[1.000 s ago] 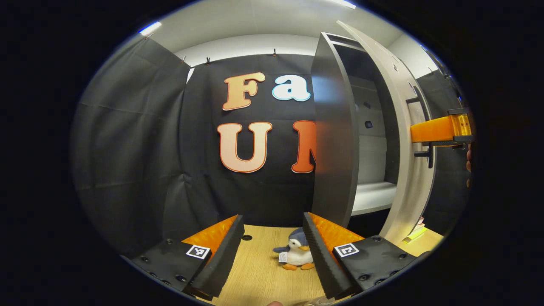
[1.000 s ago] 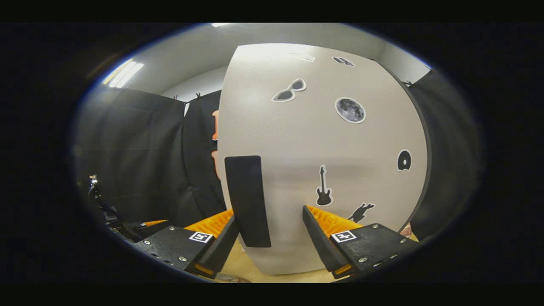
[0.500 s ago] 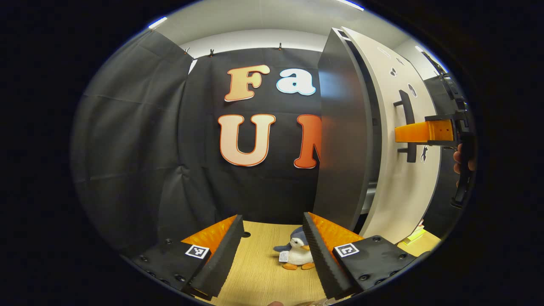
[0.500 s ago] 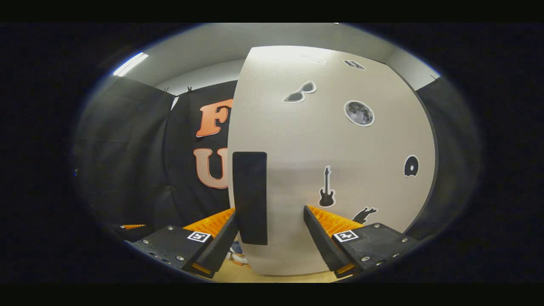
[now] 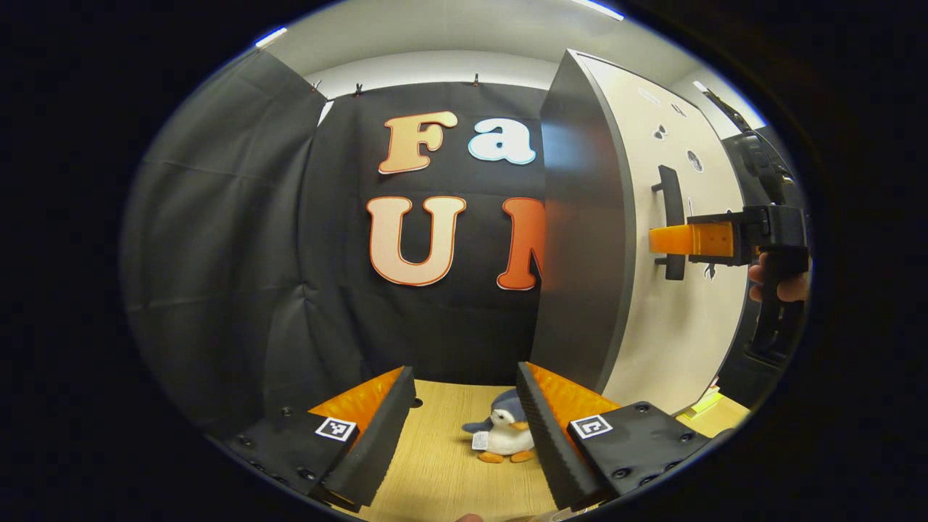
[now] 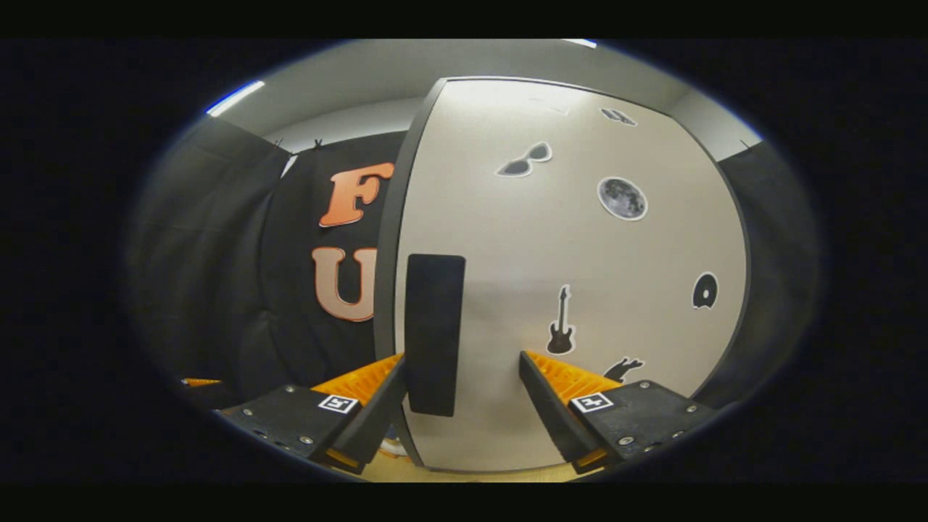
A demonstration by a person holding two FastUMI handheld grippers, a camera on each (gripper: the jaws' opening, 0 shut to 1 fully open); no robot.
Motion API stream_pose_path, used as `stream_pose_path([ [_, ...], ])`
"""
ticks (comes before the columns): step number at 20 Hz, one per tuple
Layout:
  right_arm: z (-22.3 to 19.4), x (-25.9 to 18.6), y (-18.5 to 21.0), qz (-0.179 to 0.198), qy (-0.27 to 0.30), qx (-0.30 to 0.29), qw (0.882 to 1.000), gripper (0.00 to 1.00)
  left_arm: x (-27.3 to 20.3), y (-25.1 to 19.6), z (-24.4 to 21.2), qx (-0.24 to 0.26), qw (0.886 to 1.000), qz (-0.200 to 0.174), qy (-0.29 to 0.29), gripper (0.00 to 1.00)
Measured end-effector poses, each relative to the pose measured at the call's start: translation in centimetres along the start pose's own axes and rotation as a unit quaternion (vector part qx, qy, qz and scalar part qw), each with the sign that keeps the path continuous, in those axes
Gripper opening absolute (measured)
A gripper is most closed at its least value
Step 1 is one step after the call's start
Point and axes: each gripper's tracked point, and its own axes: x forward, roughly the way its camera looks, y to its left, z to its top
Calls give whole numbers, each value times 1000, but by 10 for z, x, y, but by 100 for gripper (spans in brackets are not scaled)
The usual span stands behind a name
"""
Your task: Open the cabinet door with the right hand, grasp the bottle in the cabinet with the left hand and place it on the coaster, then close the cabinet door with the right hand.
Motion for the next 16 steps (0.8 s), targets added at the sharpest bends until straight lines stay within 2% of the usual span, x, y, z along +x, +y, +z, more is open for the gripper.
stream_pose_path([
  [4, 4, -10, 3, 6, 6, 14, 1000, 95, -8, -4, 7, -4, 1000, -2, 1, 91],
  [5, 8, -15, 2, 7, 2, 16, 1000, 91, -11, -6, 10, -3, 1000, -3, -1, 92],
  [8, 10, -38, -1, 11, 10, 22, 1000, 93, -25, -15, 22, -1, 1000, -9, -6, 91],
  [11, 11, -81, -16, 2, 9, 23, 1000, 96, -45, -28, 38, -1, 1000, -15, -15, 92],
  [12, 11, -96, -24, -6, 10, 23, 1000, 93, -52, -32, 43, -1, 1000, -17, -17, 92],
  [16, -2, -164, -52, -27, 20, 39, 999, 94, -87, -53, 62, 6, 999, -26, -20, 92],
])
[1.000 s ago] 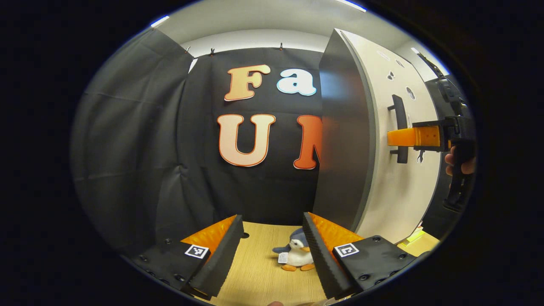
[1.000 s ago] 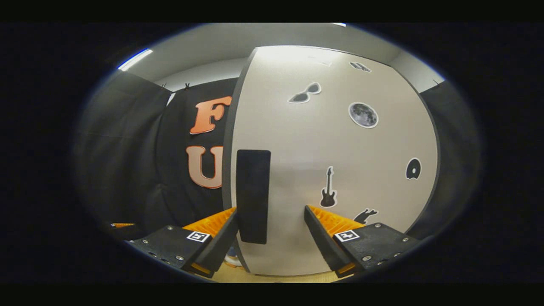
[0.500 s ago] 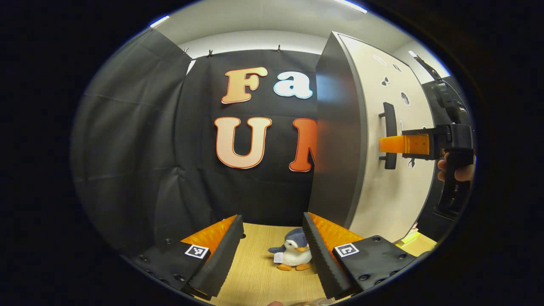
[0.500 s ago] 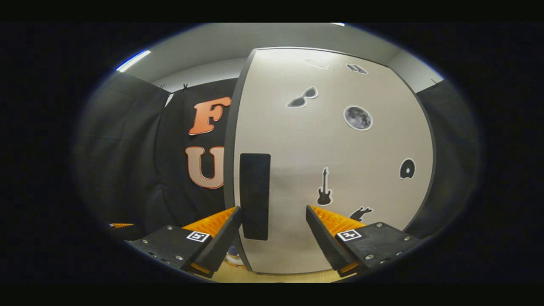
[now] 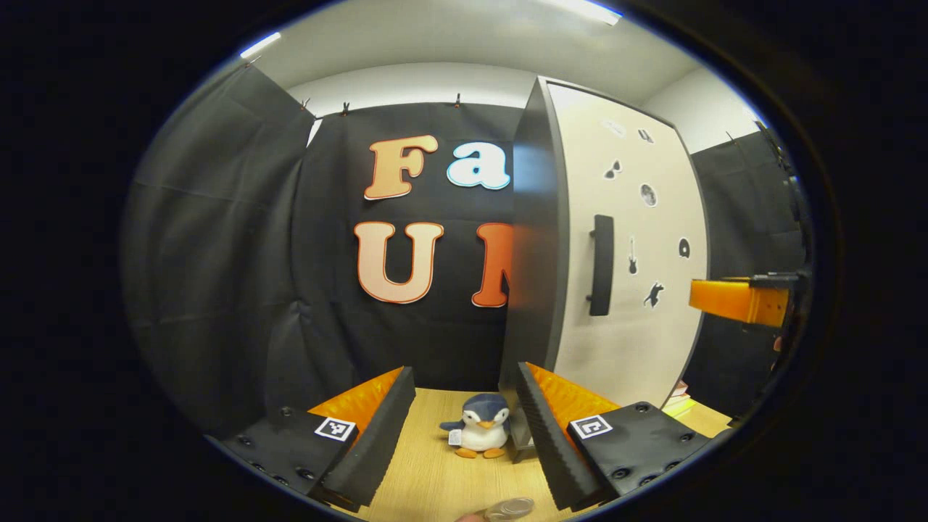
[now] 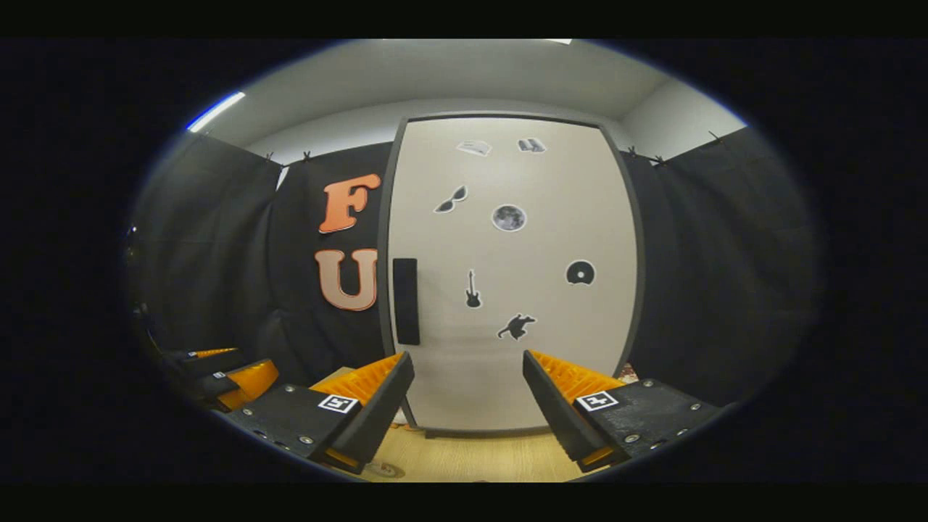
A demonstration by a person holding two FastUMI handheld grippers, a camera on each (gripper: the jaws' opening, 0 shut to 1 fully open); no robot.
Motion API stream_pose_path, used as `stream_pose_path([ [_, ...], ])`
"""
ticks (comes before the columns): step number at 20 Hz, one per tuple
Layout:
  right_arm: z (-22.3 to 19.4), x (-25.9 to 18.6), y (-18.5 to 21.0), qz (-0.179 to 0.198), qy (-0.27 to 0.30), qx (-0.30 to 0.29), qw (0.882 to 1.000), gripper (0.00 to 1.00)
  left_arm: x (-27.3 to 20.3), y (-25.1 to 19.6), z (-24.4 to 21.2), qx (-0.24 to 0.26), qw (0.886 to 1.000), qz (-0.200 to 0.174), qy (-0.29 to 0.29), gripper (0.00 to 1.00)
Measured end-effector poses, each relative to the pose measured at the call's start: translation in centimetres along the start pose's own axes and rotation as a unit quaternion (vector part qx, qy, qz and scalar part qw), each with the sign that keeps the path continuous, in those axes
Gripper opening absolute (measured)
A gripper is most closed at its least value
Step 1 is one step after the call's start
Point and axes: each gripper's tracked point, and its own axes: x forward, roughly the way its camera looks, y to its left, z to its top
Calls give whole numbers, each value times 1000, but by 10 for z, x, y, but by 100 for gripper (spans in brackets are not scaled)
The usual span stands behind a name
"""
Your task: Open the cabinet door with the right hand, grasp the bottle in the cabinet with the left hand and place it on the coaster, then close the cabinet door with the right hand.
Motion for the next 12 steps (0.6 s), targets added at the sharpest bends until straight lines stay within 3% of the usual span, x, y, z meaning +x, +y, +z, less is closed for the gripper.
stream_pose_path([
  [6, -18, -75, -31, -22, 13, 14, 1000, 94, -49, -21, 33, 3, 1000, 0, -18, 91],
  [12, -13, -112, -33, -15, 4, 5, 1000, 94, -87, -33, 42, 13, 1000, 3, -18, 91],
])
